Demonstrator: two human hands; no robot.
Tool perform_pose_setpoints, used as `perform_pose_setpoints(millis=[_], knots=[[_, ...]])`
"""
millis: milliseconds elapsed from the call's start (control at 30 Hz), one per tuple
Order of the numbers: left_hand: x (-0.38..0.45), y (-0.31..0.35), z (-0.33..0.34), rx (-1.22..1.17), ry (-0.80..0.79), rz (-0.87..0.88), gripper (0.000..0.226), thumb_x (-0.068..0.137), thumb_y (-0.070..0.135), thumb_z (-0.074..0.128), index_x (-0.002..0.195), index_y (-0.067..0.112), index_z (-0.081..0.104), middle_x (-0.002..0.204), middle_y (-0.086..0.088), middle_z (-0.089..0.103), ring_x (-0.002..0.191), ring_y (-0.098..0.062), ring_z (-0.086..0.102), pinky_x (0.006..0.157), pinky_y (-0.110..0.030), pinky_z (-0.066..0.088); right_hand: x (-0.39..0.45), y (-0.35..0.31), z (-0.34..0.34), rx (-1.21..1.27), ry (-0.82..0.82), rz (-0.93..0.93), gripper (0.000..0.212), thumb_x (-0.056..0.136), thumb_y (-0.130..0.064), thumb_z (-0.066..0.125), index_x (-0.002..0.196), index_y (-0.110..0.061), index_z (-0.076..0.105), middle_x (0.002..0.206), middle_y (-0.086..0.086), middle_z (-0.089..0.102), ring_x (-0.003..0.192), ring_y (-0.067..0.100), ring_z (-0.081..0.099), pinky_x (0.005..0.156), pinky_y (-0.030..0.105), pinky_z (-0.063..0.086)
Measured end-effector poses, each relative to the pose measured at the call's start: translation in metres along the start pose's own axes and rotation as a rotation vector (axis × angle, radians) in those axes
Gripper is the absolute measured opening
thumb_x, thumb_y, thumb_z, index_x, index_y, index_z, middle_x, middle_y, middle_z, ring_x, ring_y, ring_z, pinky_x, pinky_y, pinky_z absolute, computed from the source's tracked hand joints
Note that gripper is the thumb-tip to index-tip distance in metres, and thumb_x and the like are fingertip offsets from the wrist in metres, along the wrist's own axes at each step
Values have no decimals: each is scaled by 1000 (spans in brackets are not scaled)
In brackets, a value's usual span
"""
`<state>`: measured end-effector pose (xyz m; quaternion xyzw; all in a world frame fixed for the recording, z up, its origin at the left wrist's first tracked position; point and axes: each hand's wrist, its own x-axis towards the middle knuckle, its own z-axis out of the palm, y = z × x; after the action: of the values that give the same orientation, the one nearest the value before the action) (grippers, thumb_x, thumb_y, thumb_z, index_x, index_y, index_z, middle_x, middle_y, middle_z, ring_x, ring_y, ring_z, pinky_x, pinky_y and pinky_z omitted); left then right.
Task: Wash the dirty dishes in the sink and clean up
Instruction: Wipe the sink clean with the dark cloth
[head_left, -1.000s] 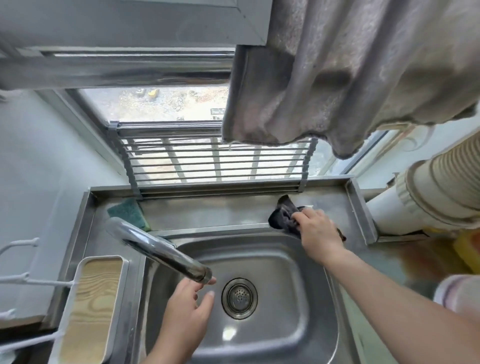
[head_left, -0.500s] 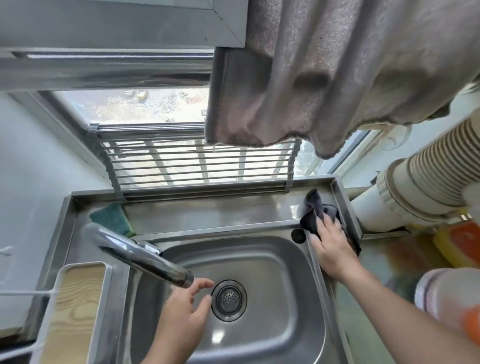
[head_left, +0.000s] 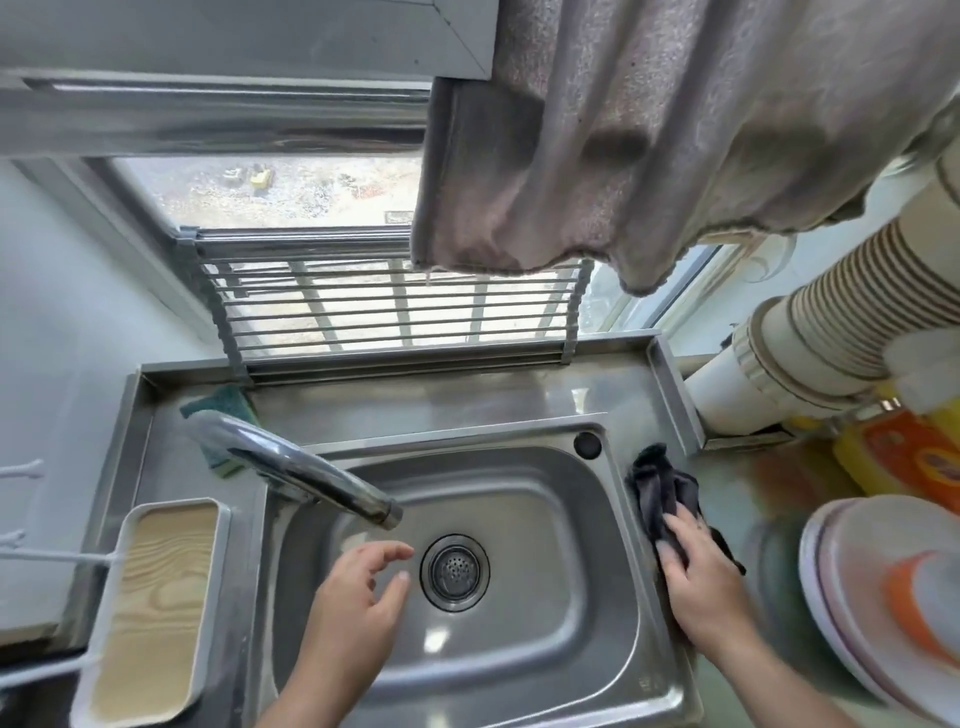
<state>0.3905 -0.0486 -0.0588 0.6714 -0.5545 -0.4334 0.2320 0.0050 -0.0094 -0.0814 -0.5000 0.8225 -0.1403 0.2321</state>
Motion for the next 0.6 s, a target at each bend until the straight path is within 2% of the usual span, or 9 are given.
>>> perform_pose_setpoints(millis=[67, 100, 167, 233, 267, 367, 467, 533, 600], knots=[[-3, 4, -7, 46, -69, 4, 29, 95, 16, 68, 107, 42, 70, 116, 26, 62, 111, 5, 58, 99, -30, 47, -52, 21, 19, -60, 38, -10, 37, 98, -6, 65, 135, -8, 67, 149, -3, 52, 144, 37, 48, 114, 41, 35], [-6, 3, -9, 86, -116, -3, 27, 97, 18, 66, 112, 40, 69, 118, 25, 62, 113, 3, 57, 101, -30, 47, -75, 28, 29, -106, 25, -25, 31, 100, -9, 62, 131, -8, 70, 148, 3, 56, 139, 42, 51, 114, 45, 38], [-11, -6, -9, 189, -207, -7, 26, 98, 21, 63, 118, 37, 68, 121, 20, 61, 114, -4, 57, 104, -32, 46, -111, 30, 42, -163, -6, -111, 33, 103, -27, 49, 117, -12, 74, 143, 4, 63, 134, 48, 53, 116, 41, 34], [-22, -18, -8, 277, -316, -15, 26, 98, 26, 62, 120, 40, 65, 124, 19, 59, 108, -8, 60, 102, -33, 48, -142, 17, 52, -116, -33, -160, 51, 108, -43, 34, 109, -14, 75, 138, 0, 66, 134, 43, 51, 118, 35, 23], [-29, -24, -7, 320, -379, -9, 26, 98, 28, 61, 121, 41, 65, 124, 20, 57, 106, -8, 62, 101, -33, 49, -156, 5, 58, -93, -36, -170, 58, 109, -47, 29, 111, -14, 76, 138, 4, 66, 133, 38, 50, 118, 34, 22], [-55, -41, -5, 424, -533, 45, 26, 99, 30, 59, 121, 42, 66, 121, 22, 56, 109, -7, 60, 100, -30, 47, -193, -42, 90, -15, -51, -224, 42, 105, -42, 42, 124, -21, 73, 141, 12, 63, 132, 29, 51, 121, 29, 20], [-69, -48, -9, 358, -502, 67, 25, 99, 24, 60, 118, 37, 71, 117, 15, 62, 112, -8, 61, 101, -26, 45, -218, -110, 138, -66, -203, -480, 34, 88, -35, 54, 119, -30, 68, 128, -5, 69, 133, 19, 52, 114, 38, 32], [-66, -52, -16, 318, -455, 49, 26, 99, 18, 61, 116, 34, 73, 114, 14, 65, 112, -7, 62, 103, -26, 45, -227, -165, 173, -228, -368, -582, 49, 75, -41, 51, 117, -30, 72, 122, -9, 72, 128, 19, 56, 109, 40, 40], [-59, -55, -27, 333, -412, 55, 25, 100, 20, 60, 116, 35, 73, 112, 17, 64, 112, -6, 61, 103, -28, 46, -237, -205, 198, -354, -494, -552, 63, 68, -43, 40, 115, -29, 79, 118, -6, 76, 123, 22, 64, 108, 41, 50]])
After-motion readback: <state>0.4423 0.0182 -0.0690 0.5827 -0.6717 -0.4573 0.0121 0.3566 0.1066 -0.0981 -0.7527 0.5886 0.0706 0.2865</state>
